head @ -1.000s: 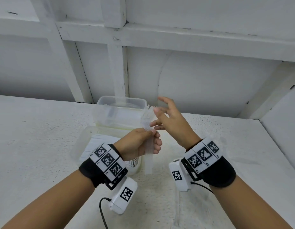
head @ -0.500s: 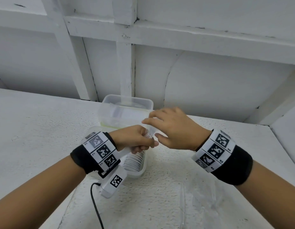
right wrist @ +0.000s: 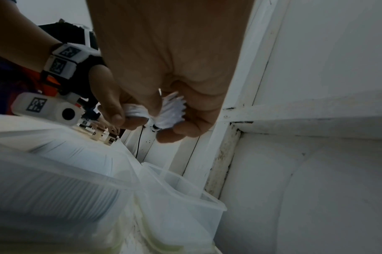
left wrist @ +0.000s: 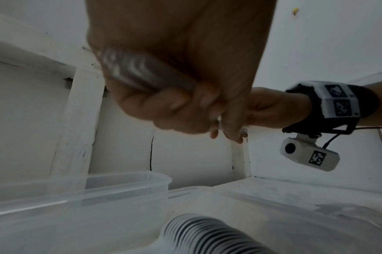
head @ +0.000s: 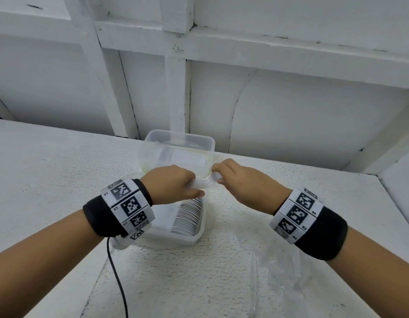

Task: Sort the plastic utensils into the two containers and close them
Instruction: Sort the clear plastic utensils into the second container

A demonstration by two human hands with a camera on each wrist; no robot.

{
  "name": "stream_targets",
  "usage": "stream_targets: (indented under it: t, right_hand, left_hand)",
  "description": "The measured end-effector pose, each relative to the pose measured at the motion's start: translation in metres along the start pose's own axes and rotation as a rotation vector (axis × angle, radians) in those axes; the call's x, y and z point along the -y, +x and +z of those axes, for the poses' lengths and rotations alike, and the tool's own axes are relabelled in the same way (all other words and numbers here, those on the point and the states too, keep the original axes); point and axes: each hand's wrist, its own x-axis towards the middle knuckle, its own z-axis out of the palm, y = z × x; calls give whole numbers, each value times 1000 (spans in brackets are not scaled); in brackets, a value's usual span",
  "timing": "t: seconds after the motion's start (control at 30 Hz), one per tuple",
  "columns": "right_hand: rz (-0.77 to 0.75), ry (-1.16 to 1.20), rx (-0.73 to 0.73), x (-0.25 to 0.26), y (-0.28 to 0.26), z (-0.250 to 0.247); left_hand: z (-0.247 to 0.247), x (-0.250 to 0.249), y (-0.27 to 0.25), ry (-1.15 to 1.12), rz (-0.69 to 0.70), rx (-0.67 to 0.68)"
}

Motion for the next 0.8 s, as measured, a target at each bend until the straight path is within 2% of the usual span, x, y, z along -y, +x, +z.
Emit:
stream_targets:
  t: [0.17,0.3,0.4,0.5,0.57,0.63,0.8]
  right_hand:
    - [-30,26,-48,3,3,5]
    - [-15,54,-20,4,12,-1]
    - [41,99,22,-2,26,-5]
    - [145,219,57,-14,48,-8]
    - [199,258,80,-22,66,-6]
    - [232,285,100,-26,86,-1]
    - [231,228,213,-27,127,22]
  left_hand:
    - [-3,7,3,103,-10,-123]
    - [-6,17,6,58,1,-75]
    - [-18,32,8,-158,-53,-42]
    - [-29,63,16,-499,-185,-223]
    - [-32,86,25,-520,-304,-303]
    - [-33,104,35,-502,-408,-266]
    - [-22,127,54,-475,-613,-50]
